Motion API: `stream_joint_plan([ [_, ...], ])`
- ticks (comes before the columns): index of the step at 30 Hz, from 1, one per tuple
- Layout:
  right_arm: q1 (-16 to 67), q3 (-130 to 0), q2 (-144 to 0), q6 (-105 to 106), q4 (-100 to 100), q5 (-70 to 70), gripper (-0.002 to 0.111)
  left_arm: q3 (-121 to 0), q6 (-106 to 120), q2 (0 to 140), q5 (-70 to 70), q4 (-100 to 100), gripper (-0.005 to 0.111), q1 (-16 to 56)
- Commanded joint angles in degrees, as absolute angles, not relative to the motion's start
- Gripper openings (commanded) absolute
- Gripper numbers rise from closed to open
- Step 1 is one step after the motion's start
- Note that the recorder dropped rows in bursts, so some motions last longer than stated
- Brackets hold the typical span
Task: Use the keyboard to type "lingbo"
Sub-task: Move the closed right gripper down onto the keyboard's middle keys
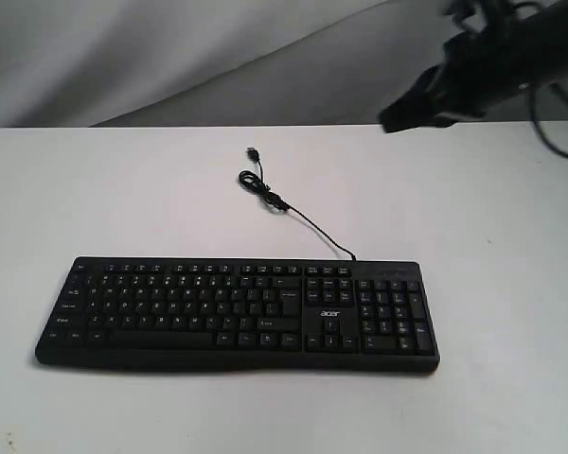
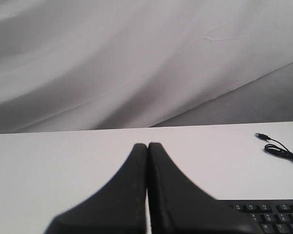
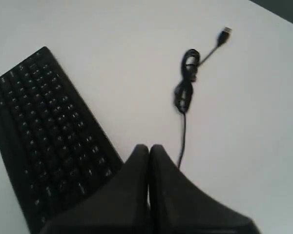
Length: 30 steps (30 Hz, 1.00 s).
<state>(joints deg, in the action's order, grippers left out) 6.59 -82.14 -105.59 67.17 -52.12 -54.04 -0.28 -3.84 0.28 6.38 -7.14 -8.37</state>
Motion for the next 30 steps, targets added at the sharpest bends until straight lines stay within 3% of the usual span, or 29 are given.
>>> stream_joint_plan([
  [1, 14.78, -81.71, -111.64, 76.98, -55.29, -46.78, 0.000, 0.00, -3.96, 0.00, 5.97, -7.16, 0.000, -7.99],
  [8, 29.56, -81.71, -118.52, 79.57, -49.96, -42.94, 0.000, 0.00, -3.96, 0.00, 5.97, -7.16, 0.000, -7.99],
  [13, 35.29, -81.71, -121.85, 79.06, -48.07, -34.40, 0.000, 0.00, -3.96, 0.00, 5.97, -7.16, 0.000, -7.99],
  [30, 36.02, -81.06, -123.35, 79.61, -47.06, -37.99, 0.000, 0.00, -3.96, 0.00, 5.97, -7.16, 0.000, -7.99],
])
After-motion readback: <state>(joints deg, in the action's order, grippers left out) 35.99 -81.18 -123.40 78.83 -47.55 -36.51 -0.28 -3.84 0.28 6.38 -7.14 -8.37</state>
